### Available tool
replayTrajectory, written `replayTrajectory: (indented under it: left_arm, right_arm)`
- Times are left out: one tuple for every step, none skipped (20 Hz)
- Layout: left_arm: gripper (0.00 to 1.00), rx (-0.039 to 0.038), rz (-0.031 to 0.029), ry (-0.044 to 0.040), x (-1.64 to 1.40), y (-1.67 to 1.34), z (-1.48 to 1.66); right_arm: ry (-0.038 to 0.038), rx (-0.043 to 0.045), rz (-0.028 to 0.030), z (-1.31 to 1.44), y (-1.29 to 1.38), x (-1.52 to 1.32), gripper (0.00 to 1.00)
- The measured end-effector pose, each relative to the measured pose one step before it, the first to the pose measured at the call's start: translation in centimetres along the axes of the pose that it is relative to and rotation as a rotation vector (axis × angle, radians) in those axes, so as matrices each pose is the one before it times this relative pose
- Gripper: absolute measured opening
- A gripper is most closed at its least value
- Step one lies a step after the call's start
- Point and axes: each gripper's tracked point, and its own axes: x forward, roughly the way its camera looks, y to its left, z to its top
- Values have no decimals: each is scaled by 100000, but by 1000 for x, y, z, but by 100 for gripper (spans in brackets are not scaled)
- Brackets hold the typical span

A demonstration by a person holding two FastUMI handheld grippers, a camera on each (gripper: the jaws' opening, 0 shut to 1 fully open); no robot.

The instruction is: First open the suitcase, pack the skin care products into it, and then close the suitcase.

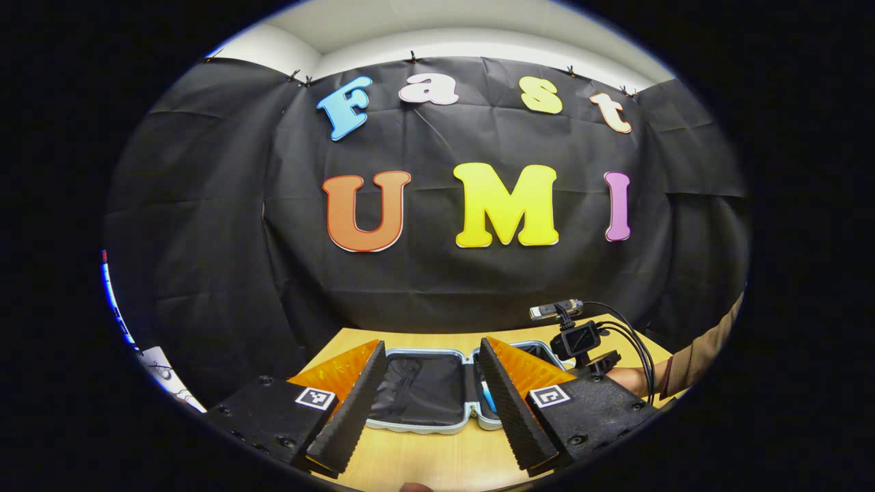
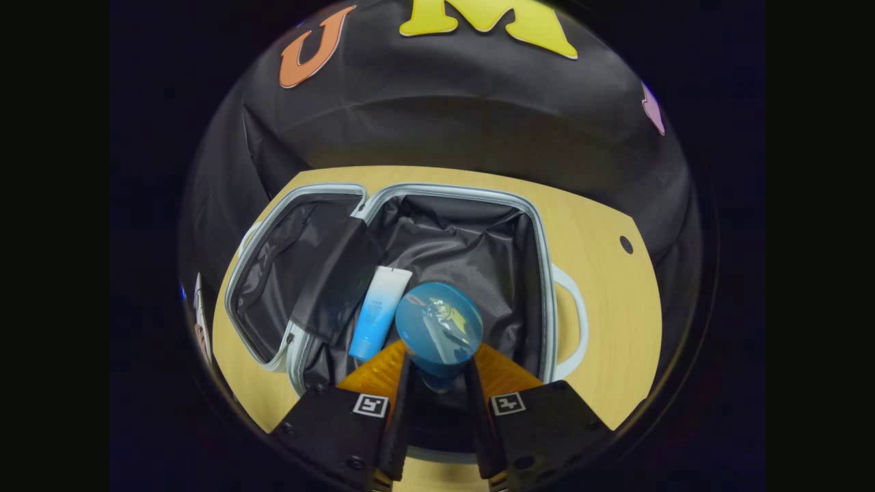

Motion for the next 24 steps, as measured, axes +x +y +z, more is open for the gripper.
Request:
replayTrajectory:
  left_arm:
    - [87, -780, 1754, -209, 265, 627, 252]
    - [88, -1288, 705, -236, 303, 265, 222]
    - [87, -644, 974, -776, 325, 210, 302]
    - [87, -470, 1575, -778, 402, 674, 273]
    - [87, -688, 1150, -357, 434, 442, 221]
    - [87, -575, 1610, -697, 377, 541, 371]
    - [88, -637, 1730, -550, 417, 594, 364]
    - [87, -563, 1016, -813, 288, 547, 370]
    - [87, -93, 1562, -656, 238, 684, 513]
    - [88, 179, 1683, -869, 340, 861, 252]
    - [88, 182, 1324, -934, 71, 800, 415]
    - [88, 43, 1458, -748, 92, 976, 269]
    - [87, -56, 1182, -820, 227, 875, 368]
    - [87, -271, 1516, -837, 248, 880, 499]
    - [87, -916, 1584, -387, 313, 768, 473]
    - [87, -1536, 605, -514, 444, 569, 337]
    - [87, -1396, 105, -830, 409, 364, 562]
    - [87, -75, -561, -730, 464, 413, 378]
    - [87, 2555, -1208, 16, 516, 347, -23]
    - [87, 2878, 32, 38, 1559, 572, 161]
    - [87, 12, 1143, 2658, 908, 1145, -845]
    - [84, -1405, -120, 3570, 767, 1041, -1219]
    - [87, -1067, 299, 3076, 764, 937, -1214]
    - [87, -84, -1122, 3069, 883, 540, -865]
  right_arm:
    - [-1619, 1261, -476, 639, -204, 789, 38]
    - [-835, 2423, -213, 361, -110, 289, 37]
    - [-893, 2300, -416, 502, -67, 639, 38]
    - [-163, 897, -570, 257, -183, 617, 38]
    - [718, -238, -1431, 48, -270, 796, 38]
    - [2288, -627, -2246, -419, -370, 716, 37]
    - [1938, -152, -1923, -515, -277, 673, 38]
    - [2155, -33, -956, -608, 9, 688, 38]
    - [1435, 84, -469, -556, 0, 368, 38]
    - [739, 1181, -944, -265, -111, 225, 38]
    - [845, 1309, 303, -270, 161, 39, 38]
    - [248, 1697, -46, -75, -57, -12, 36]
    - [24, 1755, -199, 158, 25, 73, 38]
    - [578, 755, -170, -141, -11, 29, 38]
    - [-87, -231, 162, 61, -1, -113, 38]
    - [206, -68, -44, -9, 102, 91, 39]
    - [-48, -73, -170, -14, -19, -117, 40]
    - [69, 10, 127, -29, 88, 38, 42]
    - [37, 327, 78, -14, 126, -71, 42]
    - [236, 143, -569, -88, -2, -224, 45]
    - [-919, 126, 603, 211, 83, -433, 49]
    - [-2407, 56, 1030, 594, 258, -653, 57]
    - [-2465, -741, 874, 661, 193, -788, 63]
    - [-2783, -1198, -1145, 600, -297, -1195, 66]
